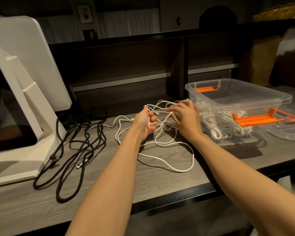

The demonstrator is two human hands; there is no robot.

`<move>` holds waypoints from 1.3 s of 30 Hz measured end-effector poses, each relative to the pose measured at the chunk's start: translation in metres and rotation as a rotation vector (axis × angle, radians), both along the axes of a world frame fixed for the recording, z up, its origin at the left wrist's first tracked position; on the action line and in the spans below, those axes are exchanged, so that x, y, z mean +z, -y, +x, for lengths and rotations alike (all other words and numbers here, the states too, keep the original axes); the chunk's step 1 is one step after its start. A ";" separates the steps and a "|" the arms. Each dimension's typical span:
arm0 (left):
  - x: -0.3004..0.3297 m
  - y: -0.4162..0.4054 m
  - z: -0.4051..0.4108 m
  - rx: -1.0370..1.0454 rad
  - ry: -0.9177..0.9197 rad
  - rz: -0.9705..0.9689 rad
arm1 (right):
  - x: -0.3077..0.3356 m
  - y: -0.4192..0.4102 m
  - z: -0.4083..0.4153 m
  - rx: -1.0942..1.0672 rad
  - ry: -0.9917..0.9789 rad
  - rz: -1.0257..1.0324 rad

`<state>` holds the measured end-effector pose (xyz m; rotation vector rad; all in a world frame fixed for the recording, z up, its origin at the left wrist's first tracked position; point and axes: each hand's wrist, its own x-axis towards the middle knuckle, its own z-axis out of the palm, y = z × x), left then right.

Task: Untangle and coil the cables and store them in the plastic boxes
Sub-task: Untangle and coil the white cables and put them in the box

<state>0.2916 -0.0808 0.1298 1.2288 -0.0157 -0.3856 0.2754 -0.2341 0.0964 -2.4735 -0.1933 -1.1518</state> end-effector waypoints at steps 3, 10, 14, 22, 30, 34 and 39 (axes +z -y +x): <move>0.001 0.006 -0.004 -0.022 0.198 0.350 | 0.003 -0.005 -0.005 0.003 0.184 -0.111; 0.001 0.006 -0.009 -0.321 0.295 0.542 | 0.001 -0.006 -0.003 0.004 0.063 -0.085; 0.001 0.006 -0.010 -0.429 0.406 0.613 | 0.000 -0.002 0.000 0.028 -0.034 0.057; -0.013 0.017 -0.001 0.101 0.616 0.643 | 0.002 -0.006 -0.006 -0.057 -0.179 -0.023; -0.010 0.014 -0.010 -0.014 0.582 0.226 | -0.005 0.003 0.002 -0.107 -0.355 0.124; -0.002 0.004 -0.005 0.023 0.302 -0.170 | -0.008 0.008 0.005 -0.100 -0.383 0.195; -0.009 0.002 -0.001 0.150 0.056 -0.186 | -0.006 0.008 0.005 -0.021 -0.429 0.156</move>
